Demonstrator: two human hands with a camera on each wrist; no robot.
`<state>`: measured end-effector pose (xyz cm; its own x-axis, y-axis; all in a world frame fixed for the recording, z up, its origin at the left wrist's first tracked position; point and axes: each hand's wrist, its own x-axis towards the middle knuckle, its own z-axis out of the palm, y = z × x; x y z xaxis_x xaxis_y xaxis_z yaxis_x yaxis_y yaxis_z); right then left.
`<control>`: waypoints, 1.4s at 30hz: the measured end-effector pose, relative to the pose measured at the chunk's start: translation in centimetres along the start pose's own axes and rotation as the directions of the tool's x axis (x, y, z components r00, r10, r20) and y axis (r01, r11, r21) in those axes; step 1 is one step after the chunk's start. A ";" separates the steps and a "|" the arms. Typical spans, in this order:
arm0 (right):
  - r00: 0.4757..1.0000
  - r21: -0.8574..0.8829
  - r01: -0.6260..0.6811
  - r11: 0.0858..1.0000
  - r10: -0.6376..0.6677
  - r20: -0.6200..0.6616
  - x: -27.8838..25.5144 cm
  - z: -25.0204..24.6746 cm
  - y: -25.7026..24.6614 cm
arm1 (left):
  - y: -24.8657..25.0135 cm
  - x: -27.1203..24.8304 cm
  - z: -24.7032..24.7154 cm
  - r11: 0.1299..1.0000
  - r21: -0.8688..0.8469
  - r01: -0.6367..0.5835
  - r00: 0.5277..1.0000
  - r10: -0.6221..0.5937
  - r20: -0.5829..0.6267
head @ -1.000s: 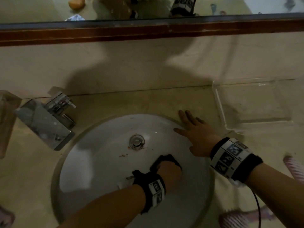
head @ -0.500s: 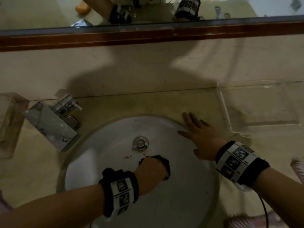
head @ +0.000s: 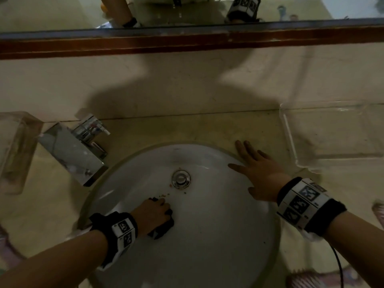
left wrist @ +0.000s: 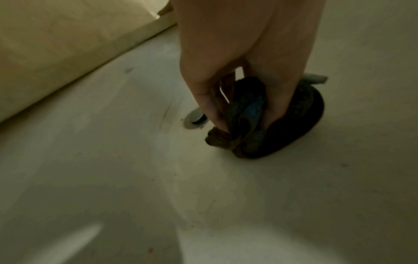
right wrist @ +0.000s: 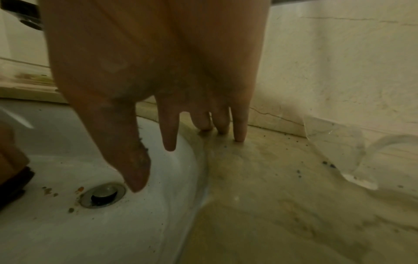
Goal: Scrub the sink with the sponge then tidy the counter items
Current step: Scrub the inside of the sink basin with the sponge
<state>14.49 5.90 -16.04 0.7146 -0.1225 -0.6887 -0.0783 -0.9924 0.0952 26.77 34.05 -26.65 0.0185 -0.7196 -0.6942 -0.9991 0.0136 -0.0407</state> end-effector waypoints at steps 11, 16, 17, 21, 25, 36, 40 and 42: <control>0.999 -0.066 0.031 0.997 -0.030 0.029 -0.3 -2.1 -5.7 | -1.9 -1.7 -3.7 0.958 -0.286 0.032 0.986 0.018 0.168; 0.940 0.176 0.307 0.935 -0.327 0.094 4.5 -1.0 -14.8 | -3.7 -9.8 -3.3 0.948 -0.282 0.149 0.956 -0.210 -0.203; 0.947 0.224 0.279 0.934 -0.306 0.096 5.7 -0.9 -16.0 | -4.3 -10.9 -1.9 0.935 -0.305 0.179 0.931 -0.262 -0.255; 0.964 0.322 0.200 0.925 -0.245 0.104 9.0 -0.2 -19.0 | -6.2 -15.6 1.4 0.800 -0.491 0.346 0.836 -0.500 -0.226; 0.973 0.339 0.167 0.926 -0.209 0.092 9.8 0.8 -22.0 | -6.7 -17.8 3.2 0.698 -0.552 0.456 0.800 -0.593 -0.088; 0.987 0.306 0.150 0.940 -0.160 0.009 10.7 0.8 -25.1 | -7.3 -17.2 3.7 0.622 -0.635 0.458 0.853 -0.509 0.116; 0.995 0.565 0.097 0.819 -0.061 -0.083 11.5 0.5 -22.5 | -7.5 -17.3 3.4 0.597 -0.659 0.457 0.842 -0.528 0.105; 0.980 0.683 0.028 0.730 0.114 -0.162 12.2 0.2 -20.8 | -7.4 -17.4 3.3 0.593 -0.660 0.461 0.842 -0.528 0.113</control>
<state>24.65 25.06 -26.57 0.8044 -0.2306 -0.5475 -0.5114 -0.7378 -0.4406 33.99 48.74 -16.61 0.5477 -0.5342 -0.6439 -0.6098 -0.7818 0.1299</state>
